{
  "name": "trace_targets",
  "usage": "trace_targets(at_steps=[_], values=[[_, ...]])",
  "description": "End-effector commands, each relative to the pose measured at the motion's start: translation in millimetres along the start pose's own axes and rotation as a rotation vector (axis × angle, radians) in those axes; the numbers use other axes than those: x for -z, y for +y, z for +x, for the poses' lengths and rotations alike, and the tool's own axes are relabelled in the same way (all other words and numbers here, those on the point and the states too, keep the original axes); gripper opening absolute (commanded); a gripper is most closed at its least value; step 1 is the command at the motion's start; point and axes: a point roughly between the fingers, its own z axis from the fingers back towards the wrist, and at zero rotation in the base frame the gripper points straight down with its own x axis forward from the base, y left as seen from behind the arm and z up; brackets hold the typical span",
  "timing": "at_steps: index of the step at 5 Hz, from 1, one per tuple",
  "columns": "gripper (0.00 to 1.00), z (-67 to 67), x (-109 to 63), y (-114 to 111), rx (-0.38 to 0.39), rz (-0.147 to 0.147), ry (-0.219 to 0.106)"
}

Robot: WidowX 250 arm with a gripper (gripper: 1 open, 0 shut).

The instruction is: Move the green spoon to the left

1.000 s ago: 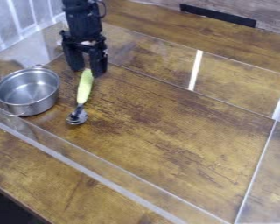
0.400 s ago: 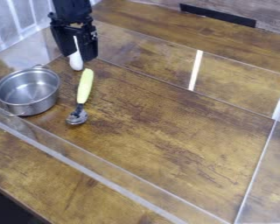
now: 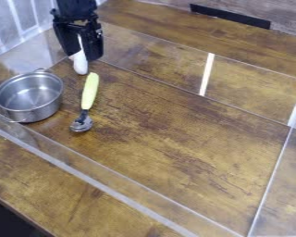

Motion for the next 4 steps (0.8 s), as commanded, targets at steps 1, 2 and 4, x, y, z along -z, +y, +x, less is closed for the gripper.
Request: trace_targets(at_steps=[1,2,4], values=[[1.00,7.2,-18.6,3.9,0.015,0.048,-0.061],[1.00,10.4,-10.2,13.2,0.021,0.045,-0.048],[1.00,14.7,-6.2,27.7,0.032,0.046,-0.038]])
